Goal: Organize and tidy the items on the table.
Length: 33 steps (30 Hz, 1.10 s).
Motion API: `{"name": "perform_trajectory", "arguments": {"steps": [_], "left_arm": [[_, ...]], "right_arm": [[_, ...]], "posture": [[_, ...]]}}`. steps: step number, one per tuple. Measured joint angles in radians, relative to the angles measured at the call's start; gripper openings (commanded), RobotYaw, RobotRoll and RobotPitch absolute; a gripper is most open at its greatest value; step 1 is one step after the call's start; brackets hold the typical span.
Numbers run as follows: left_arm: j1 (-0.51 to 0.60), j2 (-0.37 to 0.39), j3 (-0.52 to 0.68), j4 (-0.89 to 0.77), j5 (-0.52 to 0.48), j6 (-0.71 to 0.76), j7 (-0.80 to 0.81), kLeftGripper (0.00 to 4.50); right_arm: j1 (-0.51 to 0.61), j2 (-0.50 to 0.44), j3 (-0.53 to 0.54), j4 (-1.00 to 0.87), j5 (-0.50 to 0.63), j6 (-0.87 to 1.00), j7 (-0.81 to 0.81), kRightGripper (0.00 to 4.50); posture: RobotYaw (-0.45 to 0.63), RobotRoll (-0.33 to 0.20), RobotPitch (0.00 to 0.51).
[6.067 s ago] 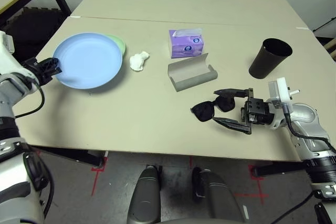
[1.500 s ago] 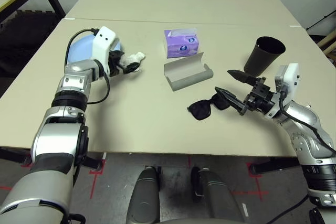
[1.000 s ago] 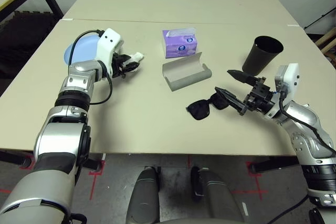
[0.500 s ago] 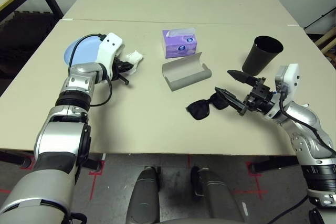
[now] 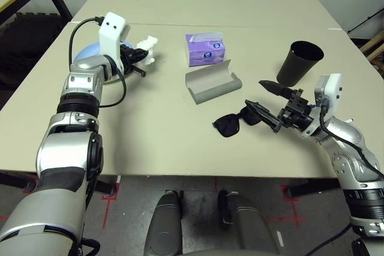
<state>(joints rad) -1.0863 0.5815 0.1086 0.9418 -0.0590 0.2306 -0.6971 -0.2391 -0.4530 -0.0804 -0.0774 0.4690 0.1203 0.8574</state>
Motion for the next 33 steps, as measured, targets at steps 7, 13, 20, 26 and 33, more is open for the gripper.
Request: {"name": "perform_trajectory", "arguments": {"steps": [7,13,20,26,33], "left_arm": [[-0.035,0.090,0.048,0.018,0.001,0.002,0.124,0.05],[-0.019,0.121,0.051,0.026,0.002,0.009,0.155,0.05],[0.013,0.124,0.049,0.056,0.003,0.010,0.161,0.42],[0.013,0.123,0.047,0.056,0.005,-0.019,0.177,2.54],[0.023,0.102,0.049,0.022,-0.022,-0.058,0.083,4.46]], "right_arm": [[-0.018,0.012,0.000,0.007,0.000,-0.014,0.003,4.50],[-0.022,0.015,0.000,0.010,0.000,-0.017,0.004,4.50],[-0.024,0.015,0.000,0.027,-0.001,-0.017,0.007,4.50],[-0.024,0.015,0.000,0.027,-0.001,-0.017,0.007,4.50],[-0.026,0.013,0.000,0.027,-0.001,-0.017,0.006,4.50]], "posture": [[0.14,0.000,0.160],[0.14,0.000,0.159],[0.14,0.000,0.159],[0.13,0.000,0.155],[0.13,0.000,0.152]]}}
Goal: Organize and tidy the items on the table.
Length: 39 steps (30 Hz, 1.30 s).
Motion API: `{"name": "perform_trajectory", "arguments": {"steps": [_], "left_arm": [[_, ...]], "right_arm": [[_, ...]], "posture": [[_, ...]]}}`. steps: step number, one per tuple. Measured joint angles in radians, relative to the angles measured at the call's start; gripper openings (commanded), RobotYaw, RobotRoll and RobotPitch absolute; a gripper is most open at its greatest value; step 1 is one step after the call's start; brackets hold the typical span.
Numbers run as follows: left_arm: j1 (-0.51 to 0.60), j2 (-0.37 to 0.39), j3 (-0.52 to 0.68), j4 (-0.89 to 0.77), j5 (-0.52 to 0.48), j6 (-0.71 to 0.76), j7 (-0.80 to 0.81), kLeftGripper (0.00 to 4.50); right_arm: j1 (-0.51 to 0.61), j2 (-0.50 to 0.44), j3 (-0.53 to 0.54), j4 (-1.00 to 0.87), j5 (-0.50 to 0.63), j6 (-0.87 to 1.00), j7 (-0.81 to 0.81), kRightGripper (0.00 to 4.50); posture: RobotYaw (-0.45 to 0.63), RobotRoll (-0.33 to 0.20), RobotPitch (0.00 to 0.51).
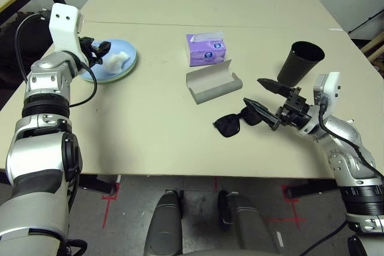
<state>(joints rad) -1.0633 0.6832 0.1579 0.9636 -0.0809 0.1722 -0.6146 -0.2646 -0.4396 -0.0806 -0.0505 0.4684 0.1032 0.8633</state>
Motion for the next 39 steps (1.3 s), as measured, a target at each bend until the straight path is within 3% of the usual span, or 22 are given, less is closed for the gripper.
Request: {"name": "perform_trajectory", "arguments": {"steps": [21,39], "left_arm": [[0.147,-0.092,-0.024,-0.159,-0.116,-0.023,-0.406,4.46],[0.222,-0.092,-0.052,-0.179,-0.166,-0.120,-0.739,4.46]], "right_arm": [[-0.036,0.002,0.000,0.024,-0.002,-0.006,0.008,4.50],[-0.032,-0.022,-0.002,0.024,-0.001,-0.003,0.022,4.50]], "posture": [[0.16,0.000,0.151],[0.15,0.000,0.172]]}}
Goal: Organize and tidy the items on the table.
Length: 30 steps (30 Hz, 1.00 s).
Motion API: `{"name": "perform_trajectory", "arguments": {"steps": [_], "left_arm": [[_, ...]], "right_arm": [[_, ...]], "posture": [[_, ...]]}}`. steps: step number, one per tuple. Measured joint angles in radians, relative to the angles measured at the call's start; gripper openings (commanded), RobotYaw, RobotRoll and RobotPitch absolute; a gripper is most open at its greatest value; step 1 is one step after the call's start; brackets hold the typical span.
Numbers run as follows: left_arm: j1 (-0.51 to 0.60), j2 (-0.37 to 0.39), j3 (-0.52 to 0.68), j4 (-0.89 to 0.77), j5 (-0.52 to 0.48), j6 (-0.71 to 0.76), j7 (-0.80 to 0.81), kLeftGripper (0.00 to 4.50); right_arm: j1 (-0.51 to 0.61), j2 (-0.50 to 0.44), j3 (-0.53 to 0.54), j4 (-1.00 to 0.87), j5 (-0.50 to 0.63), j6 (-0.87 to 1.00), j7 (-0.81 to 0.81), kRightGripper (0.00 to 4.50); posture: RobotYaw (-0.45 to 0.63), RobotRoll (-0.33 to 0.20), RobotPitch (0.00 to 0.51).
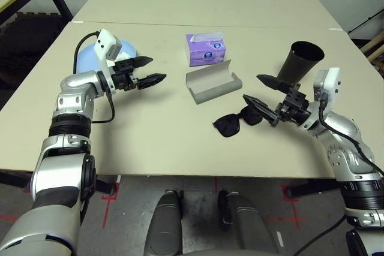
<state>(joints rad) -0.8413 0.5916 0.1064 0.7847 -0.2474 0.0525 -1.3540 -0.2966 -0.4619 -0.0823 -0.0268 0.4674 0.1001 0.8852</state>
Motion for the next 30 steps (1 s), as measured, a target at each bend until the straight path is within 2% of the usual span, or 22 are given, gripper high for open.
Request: {"name": "perform_trajectory", "arguments": {"steps": [9,16,26,30], "left_arm": [[0.070,-0.002,-0.054,-0.054,-0.006,-0.091,-0.148,4.46],[0.070,-0.040,-0.082,-0.056,-0.006,-0.173,-0.168,4.46],[0.068,-0.075,-0.101,-0.052,-0.006,-0.226,-0.179,4.46],[0.062,-0.099,-0.111,-0.027,-0.006,-0.237,-0.184,4.46]], "right_arm": [[-0.013,-0.027,0.000,0.000,0.003,0.023,0.012,4.50],[-0.020,-0.048,-0.007,-0.001,0.005,0.033,0.027,4.50],[-0.042,-0.152,0.020,-0.002,-0.046,0.062,0.078,4.50],[-0.096,-0.202,0.058,-0.052,-0.071,0.174,0.072,4.50]], "posture": [[0.14,0.000,0.188],[0.12,0.000,0.202],[0.09,0.000,0.208],[0.08,0.000,0.209]]}}
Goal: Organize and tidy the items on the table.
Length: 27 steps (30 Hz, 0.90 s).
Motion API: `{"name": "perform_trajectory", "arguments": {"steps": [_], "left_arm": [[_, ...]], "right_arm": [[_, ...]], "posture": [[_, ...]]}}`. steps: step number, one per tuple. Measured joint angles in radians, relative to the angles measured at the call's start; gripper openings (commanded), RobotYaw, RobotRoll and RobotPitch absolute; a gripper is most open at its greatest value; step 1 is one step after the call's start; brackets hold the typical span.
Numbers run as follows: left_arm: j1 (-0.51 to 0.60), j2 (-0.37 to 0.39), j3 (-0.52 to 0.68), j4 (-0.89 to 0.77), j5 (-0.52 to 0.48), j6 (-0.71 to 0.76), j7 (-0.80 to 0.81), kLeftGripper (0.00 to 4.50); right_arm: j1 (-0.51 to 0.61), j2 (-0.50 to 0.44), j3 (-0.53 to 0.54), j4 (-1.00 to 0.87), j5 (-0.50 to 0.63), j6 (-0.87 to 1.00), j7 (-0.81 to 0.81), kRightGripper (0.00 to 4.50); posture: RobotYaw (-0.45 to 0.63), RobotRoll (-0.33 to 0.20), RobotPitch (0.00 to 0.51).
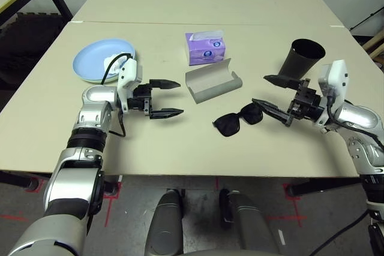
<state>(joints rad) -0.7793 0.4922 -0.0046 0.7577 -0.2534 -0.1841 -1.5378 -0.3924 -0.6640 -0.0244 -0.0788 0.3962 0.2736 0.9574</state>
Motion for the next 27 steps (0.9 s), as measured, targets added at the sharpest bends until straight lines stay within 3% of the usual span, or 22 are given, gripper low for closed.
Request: {"name": "perform_trajectory", "arguments": {"steps": [4,10,21,27], "left_arm": [[0.000,-0.018,-0.007,0.001,0.000,0.000,-0.004,4.46],[0.000,-0.028,-0.007,-0.002,0.000,0.000,-0.002,4.46],[0.001,-0.032,-0.007,-0.008,-0.009,-0.008,-0.017,4.46],[0.012,-0.036,-0.016,-0.051,-0.023,-0.010,-0.050,4.46]], "right_arm": [[-0.054,-0.073,0.055,-0.083,-0.042,0.132,-0.012,4.50],[-0.095,-0.155,0.180,-0.114,-0.158,0.126,0.061,4.50],[-0.248,-0.162,0.357,-0.035,-0.380,-0.062,0.199,4.50],[-0.325,-0.117,0.418,0.035,-0.455,-0.143,0.254,4.50]], "posture": [[0.09,0.000,0.209],[0.10,0.000,0.211],[0.10,0.000,0.217],[0.11,0.000,0.217]]}}
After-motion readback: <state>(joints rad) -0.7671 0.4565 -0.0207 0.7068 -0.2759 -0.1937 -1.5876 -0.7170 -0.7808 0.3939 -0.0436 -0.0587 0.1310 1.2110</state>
